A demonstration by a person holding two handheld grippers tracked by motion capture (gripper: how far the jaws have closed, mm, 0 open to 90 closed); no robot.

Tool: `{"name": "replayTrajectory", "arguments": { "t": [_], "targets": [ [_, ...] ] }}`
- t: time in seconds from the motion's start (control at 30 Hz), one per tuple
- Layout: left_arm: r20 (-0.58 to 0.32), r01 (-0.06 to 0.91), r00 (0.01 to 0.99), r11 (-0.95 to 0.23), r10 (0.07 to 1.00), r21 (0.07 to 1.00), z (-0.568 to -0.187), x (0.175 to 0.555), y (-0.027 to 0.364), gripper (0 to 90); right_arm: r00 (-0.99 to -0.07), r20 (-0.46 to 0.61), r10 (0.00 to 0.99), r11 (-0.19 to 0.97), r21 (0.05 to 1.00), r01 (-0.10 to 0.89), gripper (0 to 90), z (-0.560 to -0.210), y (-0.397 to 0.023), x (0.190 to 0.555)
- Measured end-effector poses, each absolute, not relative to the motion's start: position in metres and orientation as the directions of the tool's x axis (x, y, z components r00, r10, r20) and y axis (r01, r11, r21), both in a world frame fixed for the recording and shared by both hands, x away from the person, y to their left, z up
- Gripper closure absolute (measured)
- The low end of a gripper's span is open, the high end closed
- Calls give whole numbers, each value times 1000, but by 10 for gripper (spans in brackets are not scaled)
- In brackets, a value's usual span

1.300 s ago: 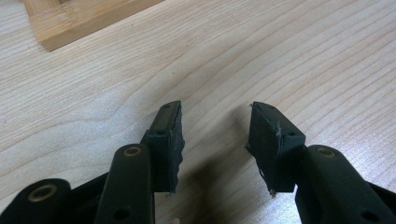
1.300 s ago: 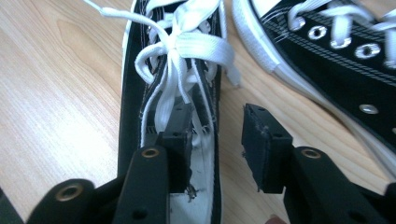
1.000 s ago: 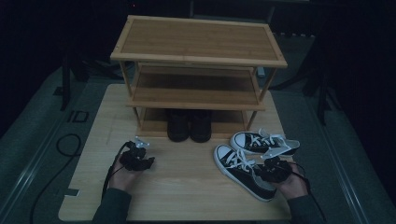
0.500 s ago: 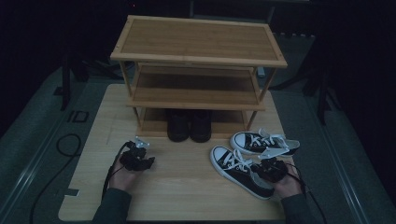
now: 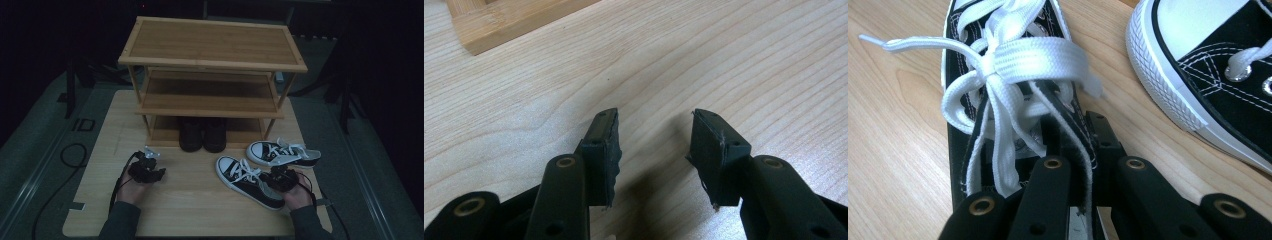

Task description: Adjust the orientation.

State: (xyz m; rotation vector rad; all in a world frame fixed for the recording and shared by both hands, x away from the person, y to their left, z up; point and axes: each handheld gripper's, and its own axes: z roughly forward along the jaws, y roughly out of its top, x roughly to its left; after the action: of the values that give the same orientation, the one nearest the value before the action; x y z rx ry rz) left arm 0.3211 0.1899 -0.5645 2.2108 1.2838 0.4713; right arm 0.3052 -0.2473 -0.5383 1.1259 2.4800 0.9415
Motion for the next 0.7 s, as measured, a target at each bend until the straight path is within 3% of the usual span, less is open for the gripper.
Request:
{"name": "replayTrajectory", "arguments": {
  "t": [0.23,0.4,0.7],
  "targets": [
    [30,687,487,-404,873,605,-565,321,190,553,-638,65,767,445,662,603,881,-542,-238,307],
    [29,687,489,-405,872,604,-565,321,190,553,-652,56,756,473,643,603,879,-542,-234,303],
    [27,687,492,-407,870,602,-564,321,190,551,-732,55,679,543,634,551,760,-536,-235,293]
  ]
}}
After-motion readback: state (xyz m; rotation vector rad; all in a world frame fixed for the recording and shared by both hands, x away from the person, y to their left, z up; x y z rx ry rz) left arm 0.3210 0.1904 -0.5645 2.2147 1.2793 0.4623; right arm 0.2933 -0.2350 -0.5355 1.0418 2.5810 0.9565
